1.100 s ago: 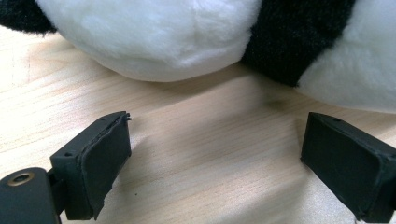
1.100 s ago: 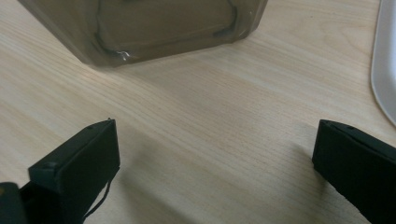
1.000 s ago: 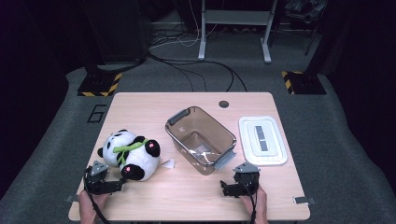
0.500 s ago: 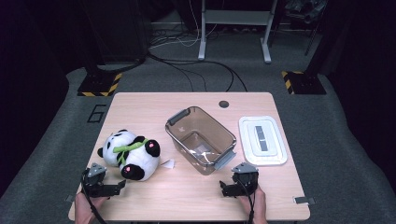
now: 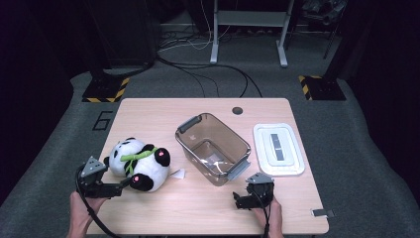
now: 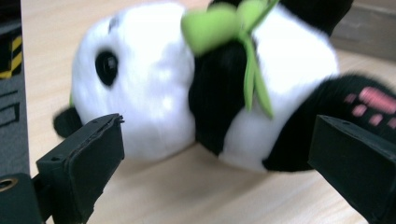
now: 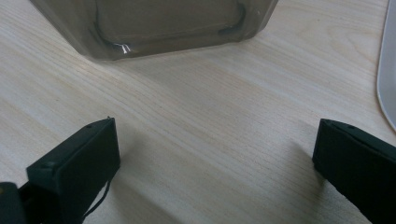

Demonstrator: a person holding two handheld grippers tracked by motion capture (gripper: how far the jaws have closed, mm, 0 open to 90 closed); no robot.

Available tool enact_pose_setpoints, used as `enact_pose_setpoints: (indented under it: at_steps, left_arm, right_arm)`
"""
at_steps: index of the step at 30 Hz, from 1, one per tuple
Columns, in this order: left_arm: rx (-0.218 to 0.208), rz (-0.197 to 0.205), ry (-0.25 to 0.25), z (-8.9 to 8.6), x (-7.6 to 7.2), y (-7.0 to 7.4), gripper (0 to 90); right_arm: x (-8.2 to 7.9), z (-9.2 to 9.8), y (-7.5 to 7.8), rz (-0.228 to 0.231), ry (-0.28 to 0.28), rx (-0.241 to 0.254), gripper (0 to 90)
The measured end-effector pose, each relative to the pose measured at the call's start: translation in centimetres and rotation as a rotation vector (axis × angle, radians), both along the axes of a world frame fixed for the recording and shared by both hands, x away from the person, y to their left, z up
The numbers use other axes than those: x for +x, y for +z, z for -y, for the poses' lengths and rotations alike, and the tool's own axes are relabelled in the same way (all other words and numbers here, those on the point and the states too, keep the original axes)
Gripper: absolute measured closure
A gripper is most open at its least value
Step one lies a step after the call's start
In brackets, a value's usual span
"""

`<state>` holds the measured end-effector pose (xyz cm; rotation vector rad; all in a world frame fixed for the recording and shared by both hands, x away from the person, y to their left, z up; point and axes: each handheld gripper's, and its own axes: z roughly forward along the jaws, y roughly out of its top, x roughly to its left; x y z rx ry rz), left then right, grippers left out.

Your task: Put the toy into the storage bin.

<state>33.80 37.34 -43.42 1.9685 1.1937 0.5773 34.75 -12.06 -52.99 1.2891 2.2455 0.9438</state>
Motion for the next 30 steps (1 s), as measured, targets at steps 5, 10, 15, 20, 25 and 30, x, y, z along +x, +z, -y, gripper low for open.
enact_pose_setpoints:
  at_steps: [5,10,15,20,25,30]
  left_arm:
    - [-0.001,0.011,-0.041,0.6,1.4,1.4,3.7]
    - [-0.003,0.005,-0.072,1.1,3.1,1.8,5.2]
    - [0.0,-0.026,-0.111,1.8,4.9,1.7,10.1]
    - [0.014,-0.058,-0.13,2.4,6.4,1.1,19.3]
    - [0.003,-0.1,-0.152,2.7,6.8,0.6,37.9]
    - [-0.022,-0.133,-0.155,2.8,6.9,-0.1,47.9]
  right_arm:
    - [0.0,0.0,0.0,0.0,0.005,-0.001,0.0]
    - [0.0,0.0,0.0,-0.001,0.006,-0.001,0.0]
    - [0.0,0.0,0.0,-0.001,0.005,-0.001,0.0]
    - [0.0,0.0,0.0,-0.001,0.007,-0.001,0.0]
    - [0.0,0.0,0.0,0.0,0.006,-0.001,0.0]
    - [0.0,0.0,0.0,0.0,0.007,-0.001,0.0]
